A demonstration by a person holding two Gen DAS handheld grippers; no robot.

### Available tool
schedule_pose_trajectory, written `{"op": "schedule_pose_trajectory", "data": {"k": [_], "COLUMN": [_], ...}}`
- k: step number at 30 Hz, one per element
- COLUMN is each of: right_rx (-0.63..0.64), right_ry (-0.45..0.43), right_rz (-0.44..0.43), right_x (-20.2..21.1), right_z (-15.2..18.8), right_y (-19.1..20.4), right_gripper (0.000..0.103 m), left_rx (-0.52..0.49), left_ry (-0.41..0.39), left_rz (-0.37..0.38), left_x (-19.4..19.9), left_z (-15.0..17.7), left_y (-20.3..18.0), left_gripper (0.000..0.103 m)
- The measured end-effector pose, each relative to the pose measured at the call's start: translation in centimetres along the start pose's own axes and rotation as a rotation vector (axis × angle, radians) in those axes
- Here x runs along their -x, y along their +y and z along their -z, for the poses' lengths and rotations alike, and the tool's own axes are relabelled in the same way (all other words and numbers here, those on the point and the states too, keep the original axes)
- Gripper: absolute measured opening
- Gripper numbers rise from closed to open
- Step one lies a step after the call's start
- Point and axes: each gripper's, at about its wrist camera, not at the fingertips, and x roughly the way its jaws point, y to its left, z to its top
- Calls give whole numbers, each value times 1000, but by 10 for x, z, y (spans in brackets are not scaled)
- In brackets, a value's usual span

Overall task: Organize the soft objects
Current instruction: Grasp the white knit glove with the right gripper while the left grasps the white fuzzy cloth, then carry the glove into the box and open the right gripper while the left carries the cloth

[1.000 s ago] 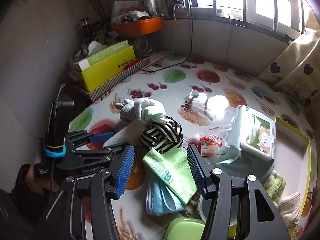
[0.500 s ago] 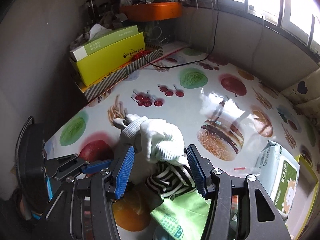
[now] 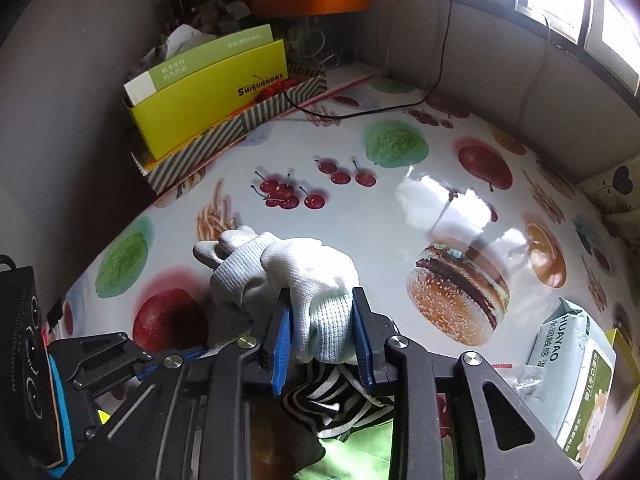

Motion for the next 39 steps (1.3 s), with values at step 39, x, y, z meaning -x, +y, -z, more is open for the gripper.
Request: {"op": "schedule_pose_trajectory", "data": {"k": [39], "right_rx": [-219], "right_ry": [-336], "right_rz": [80], "right_x": [194], "right_z": [149], "right_y": [-53], "right_gripper": [26], "left_rx": [-82], "left_ry": [-145], "left_rz": [86], "left_x": [88], "left_z": [-11], "left_y": [-97], "left_gripper": [29]}}
